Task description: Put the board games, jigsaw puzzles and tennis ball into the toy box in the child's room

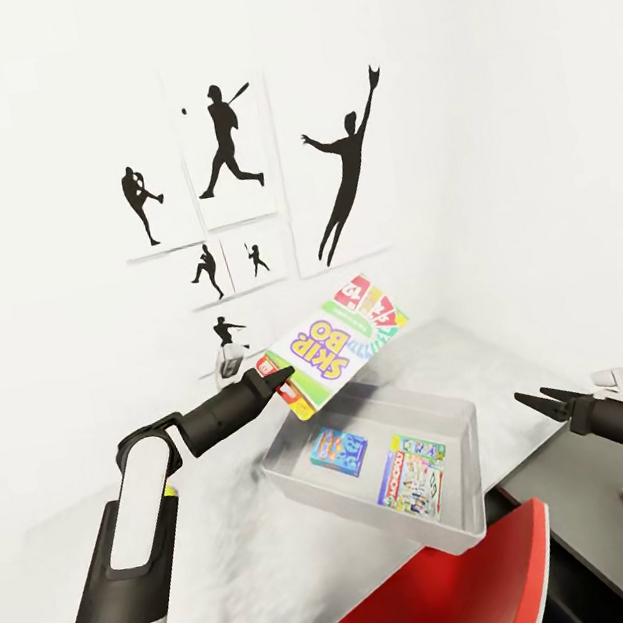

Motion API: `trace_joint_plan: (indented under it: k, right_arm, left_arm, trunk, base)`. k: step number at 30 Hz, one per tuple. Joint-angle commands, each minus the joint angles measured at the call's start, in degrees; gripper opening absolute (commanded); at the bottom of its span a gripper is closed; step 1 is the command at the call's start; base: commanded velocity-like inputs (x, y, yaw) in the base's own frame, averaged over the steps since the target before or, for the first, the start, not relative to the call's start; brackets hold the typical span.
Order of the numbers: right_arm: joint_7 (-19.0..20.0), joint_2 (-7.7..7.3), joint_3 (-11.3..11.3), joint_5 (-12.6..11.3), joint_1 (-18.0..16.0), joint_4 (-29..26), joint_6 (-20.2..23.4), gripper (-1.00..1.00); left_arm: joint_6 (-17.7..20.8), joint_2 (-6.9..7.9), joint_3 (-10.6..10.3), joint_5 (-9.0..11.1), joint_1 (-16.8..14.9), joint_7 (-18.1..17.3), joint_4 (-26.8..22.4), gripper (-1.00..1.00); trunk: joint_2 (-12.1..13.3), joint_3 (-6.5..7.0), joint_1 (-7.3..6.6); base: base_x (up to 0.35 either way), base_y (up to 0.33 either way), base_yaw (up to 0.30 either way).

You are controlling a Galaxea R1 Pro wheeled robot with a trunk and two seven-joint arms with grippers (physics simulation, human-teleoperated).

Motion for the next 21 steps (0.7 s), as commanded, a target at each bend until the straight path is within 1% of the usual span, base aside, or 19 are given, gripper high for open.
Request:
trace_joint_plan:
  k: [1,21]
  right_arm:
    - [0.09,-0.01,-0.04,-0.22,-0.06,0.0,0.36,1.0]
    - [0.1,-0.02,-0.03,-0.24,-0.06,-0.18,0.38,1.0]
  left_arm:
    - [0.23,-0.03,0.06,-0.01,-0.06,-0.07,-0.02,-1.0]
    - [0.24,-0.04,0.07,-0.01,-0.06,-0.13,-0.02,-1.0]
  trunk:
    - [-0.13,-0.12,0.04]
    - [-0.13,-0.12,0.04]
  base:
    - [0.012,0.0,0.0]
    - [0.003,0.0,0.0]
